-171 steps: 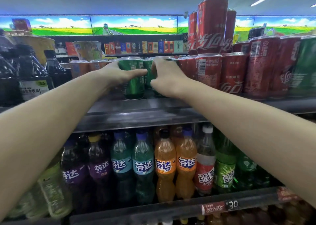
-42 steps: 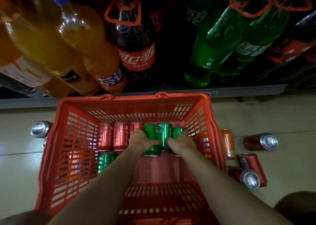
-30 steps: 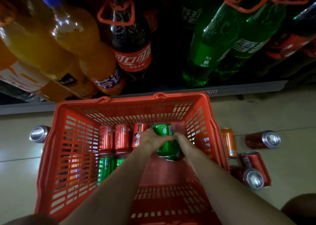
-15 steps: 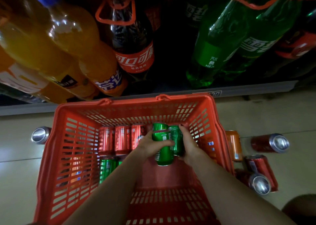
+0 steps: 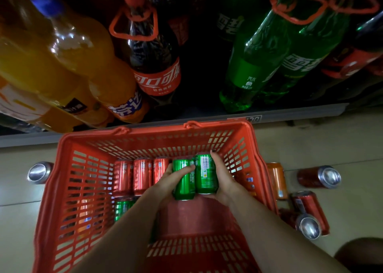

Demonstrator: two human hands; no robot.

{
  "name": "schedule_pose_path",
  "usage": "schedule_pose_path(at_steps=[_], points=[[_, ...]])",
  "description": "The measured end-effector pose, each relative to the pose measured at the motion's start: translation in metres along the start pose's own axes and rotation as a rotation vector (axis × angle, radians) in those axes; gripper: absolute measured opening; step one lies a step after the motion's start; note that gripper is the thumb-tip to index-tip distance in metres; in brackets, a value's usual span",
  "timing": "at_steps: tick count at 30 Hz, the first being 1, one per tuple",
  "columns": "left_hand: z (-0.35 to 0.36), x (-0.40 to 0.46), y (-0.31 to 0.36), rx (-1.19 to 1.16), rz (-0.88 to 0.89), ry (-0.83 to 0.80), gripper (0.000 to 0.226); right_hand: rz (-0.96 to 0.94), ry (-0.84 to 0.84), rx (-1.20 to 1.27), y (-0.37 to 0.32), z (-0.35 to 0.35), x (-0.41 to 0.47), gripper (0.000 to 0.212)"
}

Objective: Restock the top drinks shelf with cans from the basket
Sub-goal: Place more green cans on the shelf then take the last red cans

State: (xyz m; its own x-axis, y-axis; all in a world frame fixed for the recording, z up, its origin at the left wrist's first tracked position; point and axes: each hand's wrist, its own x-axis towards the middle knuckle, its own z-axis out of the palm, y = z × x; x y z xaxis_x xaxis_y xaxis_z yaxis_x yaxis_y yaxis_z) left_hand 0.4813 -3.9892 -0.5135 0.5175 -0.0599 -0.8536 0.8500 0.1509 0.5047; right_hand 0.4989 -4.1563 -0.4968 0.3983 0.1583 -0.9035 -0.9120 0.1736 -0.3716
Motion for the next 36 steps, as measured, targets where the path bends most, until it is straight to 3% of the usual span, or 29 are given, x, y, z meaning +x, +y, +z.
schedule_pose_path(at_steps=[9,15,23,27,32,36], points=[[0.000,-0.025,0.019,-0.016,0.033,-0.093,0.051,-0.062,-0.077,0.020,-0.013,0.010,-0.030,0.067],[0.000,-0.103,0.046,-0.093,0.148,-0.089,0.058,-0.184,-0.100,-0.070,-0.033,0.033,-0.097,0.067],[-0.003,-0.326,0.146,-0.155,0.263,-0.002,0.064,-0.263,-0.203,-0.155,-0.097,0.108,-0.309,0.061],[-0.003,-0.441,0.226,-0.130,0.390,0.004,0.064,-0.415,-0.215,-0.153,-0.149,0.158,-0.422,0.079],[0.000,-0.617,0.348,-0.094,0.573,0.034,0.067,-0.637,-0.344,-0.131,-0.224,0.226,-0.605,0.054],[0.000,-0.748,0.437,-0.044,0.720,0.044,0.061,-0.774,-0.367,-0.135,-0.284,0.279,-0.735,0.055]])
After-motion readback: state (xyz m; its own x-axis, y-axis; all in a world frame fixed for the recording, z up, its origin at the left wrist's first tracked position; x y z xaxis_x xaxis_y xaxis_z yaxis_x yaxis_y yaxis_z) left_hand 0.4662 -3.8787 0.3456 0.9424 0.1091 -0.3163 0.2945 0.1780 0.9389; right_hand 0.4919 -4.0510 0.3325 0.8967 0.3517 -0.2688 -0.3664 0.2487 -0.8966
